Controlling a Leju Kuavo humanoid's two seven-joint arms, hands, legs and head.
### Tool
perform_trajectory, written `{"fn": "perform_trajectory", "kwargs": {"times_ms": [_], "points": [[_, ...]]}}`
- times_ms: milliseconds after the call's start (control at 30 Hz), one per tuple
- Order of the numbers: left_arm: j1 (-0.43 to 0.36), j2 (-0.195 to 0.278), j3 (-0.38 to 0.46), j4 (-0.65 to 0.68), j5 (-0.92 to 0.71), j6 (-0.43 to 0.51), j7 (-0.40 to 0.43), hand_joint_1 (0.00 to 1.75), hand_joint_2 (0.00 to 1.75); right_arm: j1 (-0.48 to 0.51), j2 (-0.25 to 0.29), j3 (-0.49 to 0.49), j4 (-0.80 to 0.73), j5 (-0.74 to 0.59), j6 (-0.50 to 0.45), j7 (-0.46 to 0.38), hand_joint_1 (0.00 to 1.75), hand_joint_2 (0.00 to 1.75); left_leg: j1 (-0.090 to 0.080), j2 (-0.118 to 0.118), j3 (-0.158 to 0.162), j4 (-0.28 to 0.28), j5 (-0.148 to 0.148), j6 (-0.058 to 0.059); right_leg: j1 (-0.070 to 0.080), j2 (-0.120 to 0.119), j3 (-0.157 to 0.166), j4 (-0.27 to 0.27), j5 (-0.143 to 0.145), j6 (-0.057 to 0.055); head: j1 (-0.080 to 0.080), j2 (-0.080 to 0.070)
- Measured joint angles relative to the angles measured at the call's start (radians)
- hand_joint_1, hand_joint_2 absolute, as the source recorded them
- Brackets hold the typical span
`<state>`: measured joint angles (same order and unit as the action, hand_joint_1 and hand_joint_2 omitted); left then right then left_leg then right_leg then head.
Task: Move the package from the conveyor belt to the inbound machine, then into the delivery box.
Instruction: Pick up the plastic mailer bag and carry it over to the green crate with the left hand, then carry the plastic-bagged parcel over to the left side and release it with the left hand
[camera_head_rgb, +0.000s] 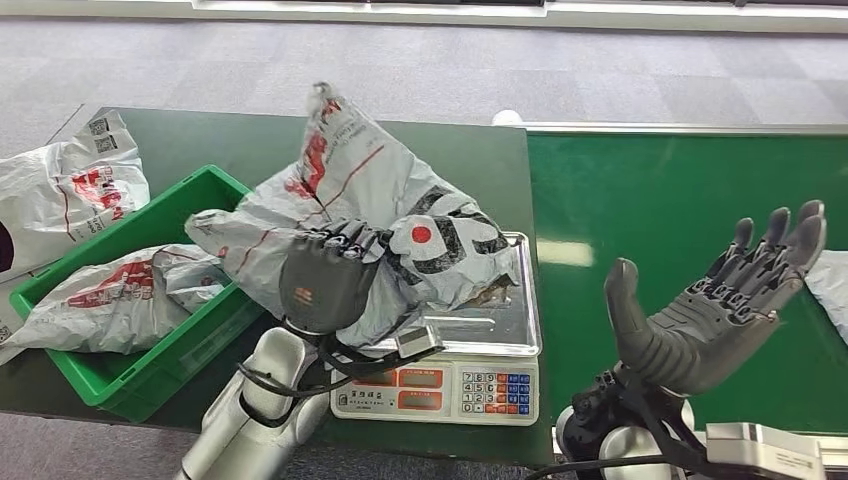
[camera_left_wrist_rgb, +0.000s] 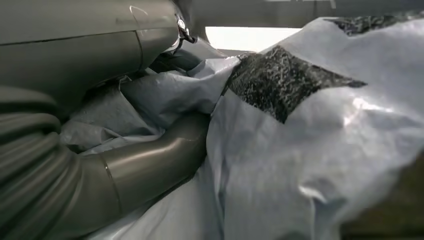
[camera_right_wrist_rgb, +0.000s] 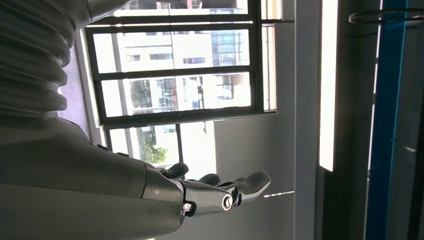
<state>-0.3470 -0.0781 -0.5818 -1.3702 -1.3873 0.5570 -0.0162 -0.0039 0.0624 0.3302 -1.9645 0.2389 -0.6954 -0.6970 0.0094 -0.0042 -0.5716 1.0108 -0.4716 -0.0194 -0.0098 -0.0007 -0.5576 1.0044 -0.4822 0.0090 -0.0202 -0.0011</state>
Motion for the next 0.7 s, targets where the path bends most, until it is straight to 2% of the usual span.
{"fn": "perform_trajectory", "kwargs": {"times_ms": [100, 233, 367, 467, 500, 533, 600, 633, 667, 700], "points": [[0.020, 0.038, 0.077, -0.124, 0.032, 0.004, 0.008, 1.75, 1.75, 0.015, -0.001, 0.001, 0.010, -0.013, 0.000, 0.000, 0.00, 1.75, 0.000, 0.000, 0.000, 0.000, 0.000, 0.000, 0.000, 0.000, 0.000, 0.000, 0.000, 0.000, 0.000, 0.000], [0.037, 0.068, 0.172, -0.214, 0.062, -0.009, -0.007, 1.75, 1.75, 0.025, -0.003, 0.002, 0.022, -0.019, 0.000, 0.000, 0.00, 1.75, 0.001, 0.000, 0.000, 0.000, 0.001, -0.001, 0.001, 0.000, -0.001, 0.000, 0.000, 0.000, 0.000, 0.000], [0.049, 0.075, 0.207, -0.248, 0.061, -0.007, -0.018, 1.75, 1.75, 0.027, -0.003, 0.006, 0.029, -0.020, 0.000, 0.000, 0.00, 1.75, 0.001, 0.000, 0.000, 0.000, 0.001, -0.001, 0.000, 0.000, 0.000, 0.000, 0.000, 0.000, 0.000, 0.000], [0.051, 0.081, 0.228, -0.259, 0.057, -0.015, 0.011, 1.72, 1.75, 0.028, -0.003, 0.008, 0.035, -0.027, 0.000, 0.000, 0.00, 1.75, 0.000, 0.000, 0.000, 0.000, 0.001, -0.001, -0.001, 0.000, 0.000, 0.000, 0.000, 0.000, 0.000, 0.000], [0.051, 0.086, 0.239, -0.259, 0.067, -0.024, 0.025, 1.46, 1.75, 0.029, -0.004, 0.008, 0.037, -0.032, 0.000, 0.000, 0.00, 1.75, 0.000, 0.000, 0.000, 0.000, 0.001, -0.001, -0.001, 0.000, 0.000, 0.000, 0.000, 0.000, 0.000, 0.000], [0.050, 0.093, 0.255, -0.256, 0.087, -0.034, 0.034, 1.13, 1.75, 0.029, -0.005, 0.009, 0.040, -0.039, 0.000, 0.000, 0.00, 1.75, 0.000, 0.000, 0.000, 0.000, 0.001, -0.001, 0.000, 0.000, -0.001, 0.000, 0.000, 0.000, 0.000, 0.000], [0.046, 0.109, 0.296, -0.239, 0.137, -0.046, 0.032, 0.28, 1.75, 0.031, -0.008, 0.013, 0.048, -0.051, 0.000, 0.000, 0.00, 1.75, 0.000, 0.001, 0.000, 0.000, 0.001, -0.001, 0.000, 0.001, -0.001, 0.000, 0.000, 0.000, 0.000, 0.000], [0.043, 0.115, 0.322, -0.223, 0.157, -0.047, 0.025, 0.10, 1.75, 0.032, -0.012, 0.016, 0.053, -0.057, 0.000, 0.000, 0.00, 1.75, 0.000, 0.001, 0.000, 0.000, 0.001, -0.001, 0.000, 0.001, -0.001, 0.000, 0.000, 0.000, 0.000, 0.000], [0.038, 0.121, 0.347, -0.202, 0.169, -0.050, 0.019, 0.00, 1.75, 0.032, -0.017, 0.019, 0.058, -0.064, 0.000, 0.000, 0.00, 1.75, 0.001, 0.001, 0.000, 0.000, 0.001, -0.001, 0.001, 0.000, -0.001, 0.000, 0.000, 0.000, 0.000, 0.000], [0.031, 0.125, 0.373, -0.176, 0.175, -0.054, 0.014, 0.00, 1.75, 0.031, -0.022, 0.024, 0.066, -0.071, 0.000, 0.000, 0.00, 1.75, 0.001, 0.001, 0.000, 0.000, 0.001, -0.002, 0.001, 0.000, -0.001, 0.000, 0.000, 0.000, 0.000, 0.000]]}}
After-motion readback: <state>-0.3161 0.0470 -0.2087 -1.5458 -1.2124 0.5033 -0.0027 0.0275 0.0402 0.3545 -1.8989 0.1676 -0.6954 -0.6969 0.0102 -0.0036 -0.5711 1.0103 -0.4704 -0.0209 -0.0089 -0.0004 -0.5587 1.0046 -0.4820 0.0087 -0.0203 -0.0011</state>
